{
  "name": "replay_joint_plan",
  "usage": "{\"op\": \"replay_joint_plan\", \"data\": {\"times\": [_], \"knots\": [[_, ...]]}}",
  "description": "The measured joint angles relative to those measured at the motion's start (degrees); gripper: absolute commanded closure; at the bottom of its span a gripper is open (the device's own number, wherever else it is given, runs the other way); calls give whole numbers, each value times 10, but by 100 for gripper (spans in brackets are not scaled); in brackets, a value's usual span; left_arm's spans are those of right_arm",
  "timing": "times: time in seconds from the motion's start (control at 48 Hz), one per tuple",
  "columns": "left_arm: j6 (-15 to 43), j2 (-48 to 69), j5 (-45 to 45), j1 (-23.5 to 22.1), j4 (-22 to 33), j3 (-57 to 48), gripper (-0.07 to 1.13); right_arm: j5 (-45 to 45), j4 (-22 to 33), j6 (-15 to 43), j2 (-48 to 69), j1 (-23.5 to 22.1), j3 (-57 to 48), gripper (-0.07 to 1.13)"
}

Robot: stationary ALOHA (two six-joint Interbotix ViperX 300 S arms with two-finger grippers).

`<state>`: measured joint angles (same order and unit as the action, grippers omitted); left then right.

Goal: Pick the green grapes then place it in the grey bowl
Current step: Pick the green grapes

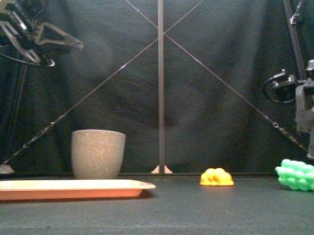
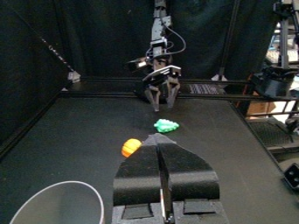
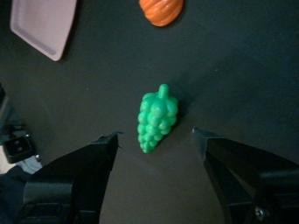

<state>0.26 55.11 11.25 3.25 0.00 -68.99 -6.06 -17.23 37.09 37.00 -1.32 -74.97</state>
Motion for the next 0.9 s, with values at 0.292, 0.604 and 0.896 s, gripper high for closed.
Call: {"op": "replay_joint_plan", "data": {"times": [0.292, 0.604, 0.896], "knots": [[0, 0, 0, 1, 1, -3, 93, 71, 0, 1, -87, 8, 6, 7], [0, 0, -1, 0, 1, -11, 93, 109, -4, 1, -156, 18, 26, 8], [0, 0, -1, 1, 2, -15, 93, 112, -17, 1, -220, 36, 57, 36]]}}
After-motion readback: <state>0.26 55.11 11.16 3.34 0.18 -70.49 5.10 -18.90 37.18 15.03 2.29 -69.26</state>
